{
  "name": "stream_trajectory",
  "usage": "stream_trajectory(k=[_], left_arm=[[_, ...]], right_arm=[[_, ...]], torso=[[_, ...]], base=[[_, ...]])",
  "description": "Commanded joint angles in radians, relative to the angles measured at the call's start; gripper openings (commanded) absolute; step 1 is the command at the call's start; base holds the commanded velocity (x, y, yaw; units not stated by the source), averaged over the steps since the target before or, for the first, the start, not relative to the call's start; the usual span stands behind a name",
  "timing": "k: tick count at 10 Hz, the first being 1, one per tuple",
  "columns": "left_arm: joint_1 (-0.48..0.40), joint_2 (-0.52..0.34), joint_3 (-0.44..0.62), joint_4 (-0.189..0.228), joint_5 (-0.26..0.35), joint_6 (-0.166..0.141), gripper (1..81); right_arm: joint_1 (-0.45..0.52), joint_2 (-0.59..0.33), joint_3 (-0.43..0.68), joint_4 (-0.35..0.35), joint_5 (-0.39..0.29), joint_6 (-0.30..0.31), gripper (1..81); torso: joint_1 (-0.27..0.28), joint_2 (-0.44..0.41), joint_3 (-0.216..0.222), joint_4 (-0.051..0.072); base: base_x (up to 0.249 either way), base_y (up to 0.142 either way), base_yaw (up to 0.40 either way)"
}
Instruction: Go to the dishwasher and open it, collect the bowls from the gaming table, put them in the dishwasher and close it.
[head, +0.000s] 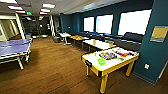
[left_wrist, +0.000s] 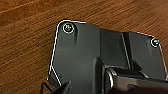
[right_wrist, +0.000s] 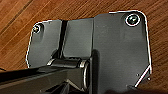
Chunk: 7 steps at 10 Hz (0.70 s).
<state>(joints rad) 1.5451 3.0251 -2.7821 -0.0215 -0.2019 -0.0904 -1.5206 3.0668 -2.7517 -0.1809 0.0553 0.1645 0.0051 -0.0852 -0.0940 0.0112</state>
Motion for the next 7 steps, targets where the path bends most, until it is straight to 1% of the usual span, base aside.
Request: stream_trajectory(k=[1, 7], left_arm=[[-0.049, -0.004, -0.002, 0.006, 0.047, 0.001, 81.1], [-0.049, -0.004, -0.002, 0.003, 0.047, 0.008, 81.1]], right_arm=[[0.053, 0.005, 0.005, -0.005, -0.046, -0.002, 81.1], [0.056, 0.006, 0.005, -0.005, -0.046, 0.000, 81.1]], torso=[[0.000, 0.000, 0.000, 0.000], [0.000, 0.000, 0.000, 0.000]], base=[[0.000, 0.000, -0.352], [0.000, 0.000, -0.378]])
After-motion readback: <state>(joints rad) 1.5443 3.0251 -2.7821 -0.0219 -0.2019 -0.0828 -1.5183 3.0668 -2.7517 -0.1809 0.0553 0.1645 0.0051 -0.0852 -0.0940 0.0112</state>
